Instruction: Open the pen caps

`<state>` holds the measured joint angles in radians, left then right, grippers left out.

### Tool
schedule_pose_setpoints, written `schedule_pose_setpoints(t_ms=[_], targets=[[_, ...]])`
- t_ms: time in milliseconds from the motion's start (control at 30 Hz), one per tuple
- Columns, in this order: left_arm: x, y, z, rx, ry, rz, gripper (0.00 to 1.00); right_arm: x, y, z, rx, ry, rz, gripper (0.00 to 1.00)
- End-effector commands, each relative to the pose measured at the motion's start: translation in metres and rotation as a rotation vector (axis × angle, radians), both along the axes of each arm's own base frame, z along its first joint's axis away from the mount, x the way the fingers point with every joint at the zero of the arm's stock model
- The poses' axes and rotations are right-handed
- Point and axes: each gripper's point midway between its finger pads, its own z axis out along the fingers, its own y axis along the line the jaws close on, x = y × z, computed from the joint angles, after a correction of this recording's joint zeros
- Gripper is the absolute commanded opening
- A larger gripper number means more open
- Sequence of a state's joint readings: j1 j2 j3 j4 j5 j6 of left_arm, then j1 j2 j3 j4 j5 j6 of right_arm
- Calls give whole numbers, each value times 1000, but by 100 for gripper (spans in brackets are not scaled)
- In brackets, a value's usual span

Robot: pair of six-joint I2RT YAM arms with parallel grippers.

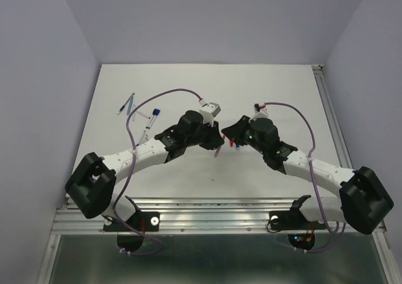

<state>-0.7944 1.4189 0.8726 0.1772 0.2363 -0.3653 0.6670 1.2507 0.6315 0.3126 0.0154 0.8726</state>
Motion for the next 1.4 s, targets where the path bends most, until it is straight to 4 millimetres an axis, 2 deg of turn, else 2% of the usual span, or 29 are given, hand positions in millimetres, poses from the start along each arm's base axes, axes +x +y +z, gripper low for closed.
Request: schedule_pose_setpoints(t_ms=[0, 167, 333, 367, 467, 567, 667, 700, 733, 767, 800, 833, 900, 967, 1100, 1233, 1300, 1367], targets=[[9, -3, 4, 34, -30, 26, 28, 5, 8, 65, 135, -93, -1, 1], [7, -4, 1, 55, -21, 19, 39, 3, 6, 70, 142, -96, -1, 1], [4, -7, 5, 44, -18, 2, 39, 1, 5, 74, 143, -100, 0, 1], [3, -7, 7, 41, -21, 2, 37, 1, 5, 74, 143, -100, -2, 1], [1, -7, 8, 36, -23, -3, 0, 1, 5, 75, 139, -104, 1, 1], [-1, -5, 11, 25, -18, 7, 0, 7, 0, 74, 106, -118, -30, 1], [-7, 2, 7, 22, -4, 26, 0, 30, -20, 73, 16, -171, -165, 1], [-13, 7, 4, 22, 5, 28, 0, 46, -37, 72, -45, -201, -263, 1], [-17, 9, 1, 22, 14, 31, 0, 56, -46, 63, -100, -192, -312, 1], [-21, 11, -1, 20, 22, 30, 0, 69, -53, 75, -116, -213, -363, 1], [-28, 17, -7, 22, 39, 34, 0, 85, -75, 75, -155, -219, -439, 1], [-35, 18, -11, 24, 48, 27, 0, 96, -83, 74, -163, -217, -463, 1], [-47, 27, -22, 26, 78, 36, 0, 119, -108, 95, -112, -252, -508, 1], [-54, 32, -29, 27, 101, 46, 0, 137, -123, 109, -102, -273, -532, 1], [-68, 43, -35, 5, 128, 58, 0, 156, -144, 114, -125, -275, -576, 1], [-71, 49, -36, 3, 131, 78, 0, 165, -165, 110, -100, -255, -584, 1], [-70, 51, -36, 8, 126, 92, 0, 161, -155, 109, -109, -261, -511, 1], [-63, 54, -34, 16, 117, 135, 0, 152, -144, 91, -138, -222, -422, 1]])
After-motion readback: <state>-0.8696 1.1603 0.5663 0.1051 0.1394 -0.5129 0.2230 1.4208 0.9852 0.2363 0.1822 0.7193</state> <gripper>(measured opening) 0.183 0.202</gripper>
